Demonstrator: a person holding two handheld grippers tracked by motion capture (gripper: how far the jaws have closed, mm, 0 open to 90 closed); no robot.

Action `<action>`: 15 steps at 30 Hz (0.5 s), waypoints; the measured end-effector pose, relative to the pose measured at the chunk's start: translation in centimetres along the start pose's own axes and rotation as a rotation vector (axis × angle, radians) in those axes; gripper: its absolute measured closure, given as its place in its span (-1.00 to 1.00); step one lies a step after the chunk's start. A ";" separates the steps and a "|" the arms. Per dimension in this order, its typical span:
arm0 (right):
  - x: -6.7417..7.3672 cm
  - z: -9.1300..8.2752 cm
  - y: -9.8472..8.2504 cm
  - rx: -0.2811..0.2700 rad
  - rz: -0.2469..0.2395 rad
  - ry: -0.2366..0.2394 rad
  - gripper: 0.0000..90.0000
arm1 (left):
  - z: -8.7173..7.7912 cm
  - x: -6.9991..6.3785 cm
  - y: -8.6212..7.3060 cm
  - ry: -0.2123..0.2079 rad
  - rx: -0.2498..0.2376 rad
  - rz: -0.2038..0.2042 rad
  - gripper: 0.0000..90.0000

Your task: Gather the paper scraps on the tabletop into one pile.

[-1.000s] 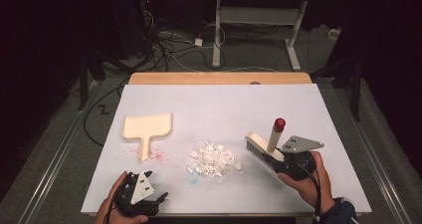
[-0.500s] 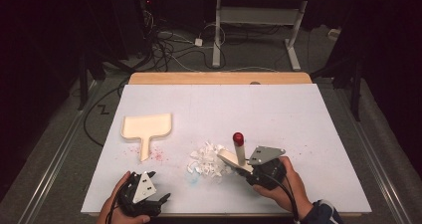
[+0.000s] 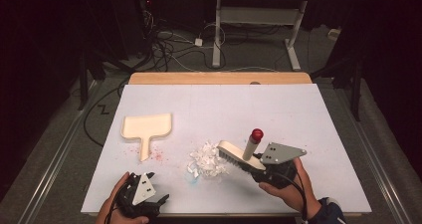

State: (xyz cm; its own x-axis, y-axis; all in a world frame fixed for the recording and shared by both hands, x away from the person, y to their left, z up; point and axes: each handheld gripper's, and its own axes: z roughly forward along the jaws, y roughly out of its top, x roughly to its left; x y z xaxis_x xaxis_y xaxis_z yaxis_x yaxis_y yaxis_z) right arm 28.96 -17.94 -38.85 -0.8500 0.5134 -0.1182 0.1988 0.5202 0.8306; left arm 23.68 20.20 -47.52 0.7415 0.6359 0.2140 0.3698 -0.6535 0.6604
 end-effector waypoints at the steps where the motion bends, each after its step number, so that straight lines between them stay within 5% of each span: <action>1: 0.1 -0.1 0.1 -0.030 0.000 0.025 0.51 | -0.1 0.1 0.0 0.003 -0.003 -0.005 -0.58; 5: 1.8 0.8 0.6 -0.073 -0.028 0.159 0.51 | -0.7 0.5 -0.2 0.027 -0.014 -0.033 -0.58; 8: 2.9 2.2 0.7 -0.052 -0.057 0.220 0.51 | -1.0 0.9 -0.4 0.045 -0.032 -0.042 -0.58; 9: 3.8 3.8 0.5 -0.034 -0.084 0.276 0.51 | -1.1 1.1 -0.5 0.050 -0.035 -0.052 -0.58; 11: 4.4 5.5 0.4 -0.009 -0.104 0.316 0.51 | -1.5 1.4 -0.6 0.067 -0.048 -0.064 -0.58; 15: 4.7 8.3 0.4 0.027 -0.099 0.302 0.51 | -1.5 1.6 -0.7 0.071 -0.055 -0.072 -0.58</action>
State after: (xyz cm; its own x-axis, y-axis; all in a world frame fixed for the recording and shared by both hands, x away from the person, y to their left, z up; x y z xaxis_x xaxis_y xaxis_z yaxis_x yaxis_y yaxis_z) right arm 29.07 -9.66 -43.61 -0.9715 0.2353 -0.0277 0.1169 0.5775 0.8080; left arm 23.74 22.27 -46.52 0.6723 0.7088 0.2138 0.3875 -0.5830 0.7142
